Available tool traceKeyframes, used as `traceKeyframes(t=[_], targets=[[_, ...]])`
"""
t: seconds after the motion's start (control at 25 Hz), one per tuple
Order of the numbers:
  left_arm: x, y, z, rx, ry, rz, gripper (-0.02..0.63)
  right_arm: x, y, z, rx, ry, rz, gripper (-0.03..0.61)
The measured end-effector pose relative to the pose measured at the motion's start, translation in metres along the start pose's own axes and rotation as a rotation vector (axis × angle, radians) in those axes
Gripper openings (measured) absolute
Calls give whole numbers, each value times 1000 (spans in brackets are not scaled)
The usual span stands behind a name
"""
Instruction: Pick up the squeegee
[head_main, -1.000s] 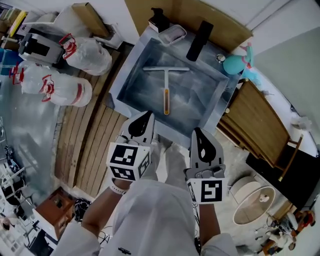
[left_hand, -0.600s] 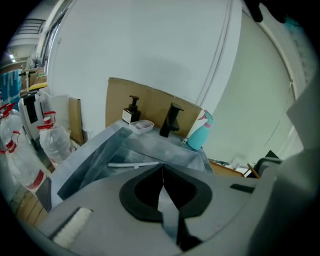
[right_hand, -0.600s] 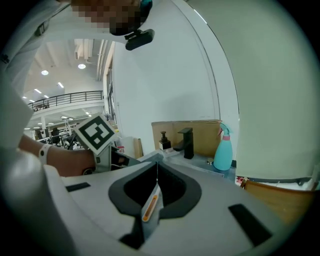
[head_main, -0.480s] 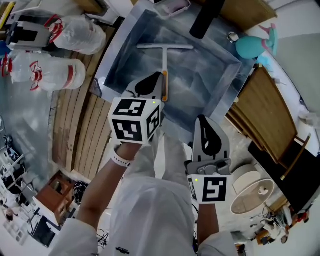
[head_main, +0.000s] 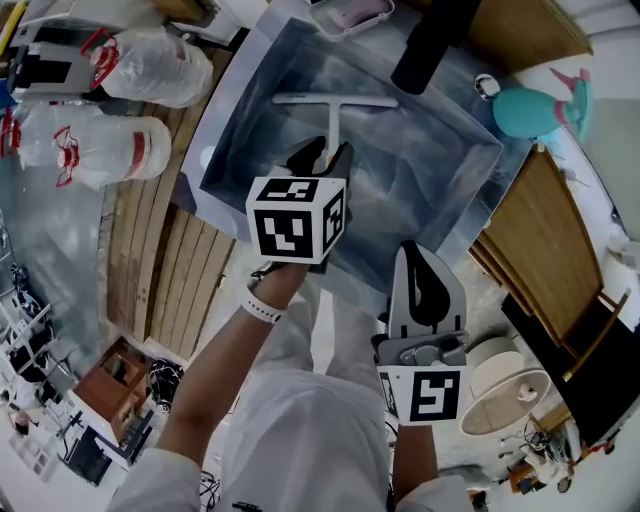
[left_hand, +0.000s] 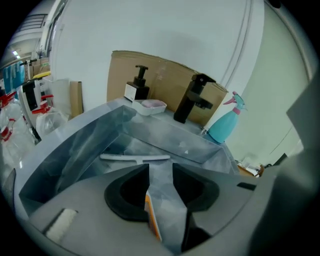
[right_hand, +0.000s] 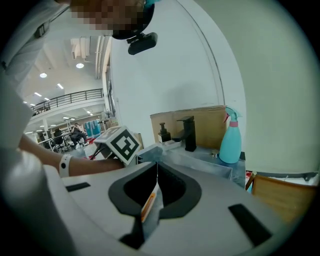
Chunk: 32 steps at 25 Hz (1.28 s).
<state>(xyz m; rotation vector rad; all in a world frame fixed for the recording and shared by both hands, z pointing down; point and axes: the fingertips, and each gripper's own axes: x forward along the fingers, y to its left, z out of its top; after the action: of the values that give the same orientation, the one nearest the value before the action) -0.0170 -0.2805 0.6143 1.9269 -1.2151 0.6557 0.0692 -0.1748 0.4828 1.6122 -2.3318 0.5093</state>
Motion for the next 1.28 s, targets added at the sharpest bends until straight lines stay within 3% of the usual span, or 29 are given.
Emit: traceKeyframes(t=[0.08,0.52,0.8,1.0,1.28], targets=[[13,6,-4,-4,23,20,143,5,-3,0,14,1,-1,6],[85,43,-25,-11,104,169,143,26,-14,-18,74,33,44,6],[103,55,-38,-12,161,215,143,20,-18,-24,87,34,44,6],[109,57,-50,-49,209,215,87,17,-25,-29,90,35,37,6],[99,53,-39,3,163,242,81,4,-31,-27,90,30,12,6]])
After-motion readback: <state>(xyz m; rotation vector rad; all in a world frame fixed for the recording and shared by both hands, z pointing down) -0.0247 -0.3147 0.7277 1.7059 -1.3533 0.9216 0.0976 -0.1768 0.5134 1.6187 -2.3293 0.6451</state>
